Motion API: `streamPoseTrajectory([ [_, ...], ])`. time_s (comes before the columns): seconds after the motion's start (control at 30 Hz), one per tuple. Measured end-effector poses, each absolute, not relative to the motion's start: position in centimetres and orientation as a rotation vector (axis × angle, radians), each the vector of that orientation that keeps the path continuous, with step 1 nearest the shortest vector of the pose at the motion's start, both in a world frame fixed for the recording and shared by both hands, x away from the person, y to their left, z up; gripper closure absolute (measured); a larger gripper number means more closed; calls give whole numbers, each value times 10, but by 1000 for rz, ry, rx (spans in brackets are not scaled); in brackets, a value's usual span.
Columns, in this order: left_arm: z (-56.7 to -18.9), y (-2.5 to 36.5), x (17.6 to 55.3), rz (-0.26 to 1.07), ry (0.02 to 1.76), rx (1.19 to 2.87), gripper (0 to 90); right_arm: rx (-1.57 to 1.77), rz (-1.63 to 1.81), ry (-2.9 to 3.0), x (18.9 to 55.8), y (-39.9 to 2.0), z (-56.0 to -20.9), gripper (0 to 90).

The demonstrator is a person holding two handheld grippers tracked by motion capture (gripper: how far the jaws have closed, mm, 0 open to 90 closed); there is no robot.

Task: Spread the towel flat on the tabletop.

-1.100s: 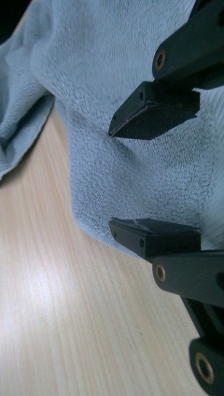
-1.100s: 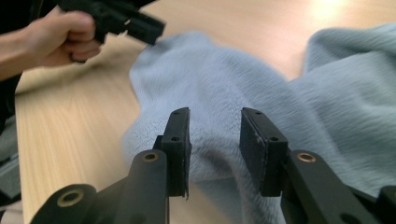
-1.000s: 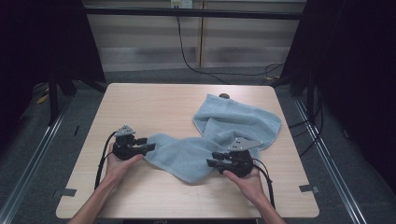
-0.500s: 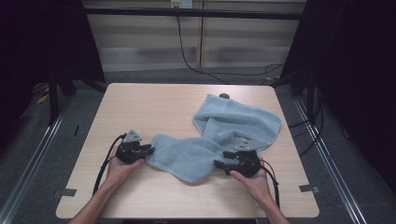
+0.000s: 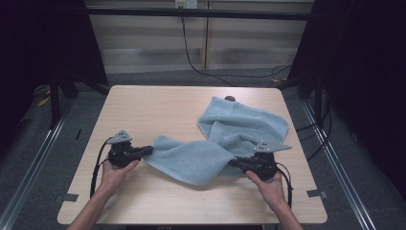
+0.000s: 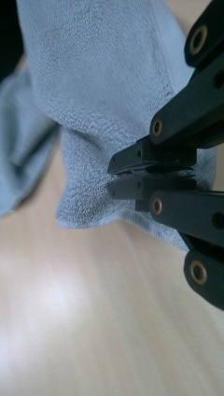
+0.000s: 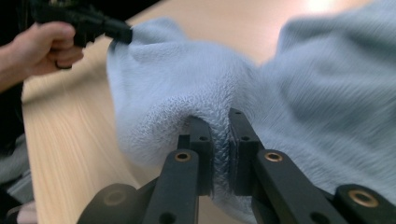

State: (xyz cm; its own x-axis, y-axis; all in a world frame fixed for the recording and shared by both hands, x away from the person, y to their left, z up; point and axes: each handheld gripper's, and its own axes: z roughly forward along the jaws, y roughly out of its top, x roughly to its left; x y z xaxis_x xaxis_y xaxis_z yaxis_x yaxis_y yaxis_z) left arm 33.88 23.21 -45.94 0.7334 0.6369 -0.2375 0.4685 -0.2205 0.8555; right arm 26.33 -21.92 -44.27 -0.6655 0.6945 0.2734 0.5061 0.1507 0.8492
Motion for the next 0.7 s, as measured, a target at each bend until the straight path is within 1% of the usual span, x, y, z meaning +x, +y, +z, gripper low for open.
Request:
streamPoseTrajectory([
  [0.17,-427,231,327,173,805,1773,869,1116,1568,2176,254,-230,-410,833],
  [0.3,-403,232,307,186,731,1750,866,1078,1632,2152,244,-235,-386,831],
  [0.4,-391,236,287,184,686,1734,866,1032,1679,2146,228,-236,-371,830],
  [0.47,-391,240,272,177,691,1751,865,1013,1668,2163,216,-234,-368,828],
  [0.53,-400,245,258,163,707,1774,864,997,1644,2197,204,-231,-372,821],
  [0.57,-407,247,251,161,718,1786,864,990,1630,2221,198,-229,-376,820],
  [0.63,-423,251,240,97,748,1802,863,997,1595,2265,186,-226,-388,810],
  [0.7,-436,251,228,100,742,1866,862,1007,1547,2312,179,-225,-400,797],
])
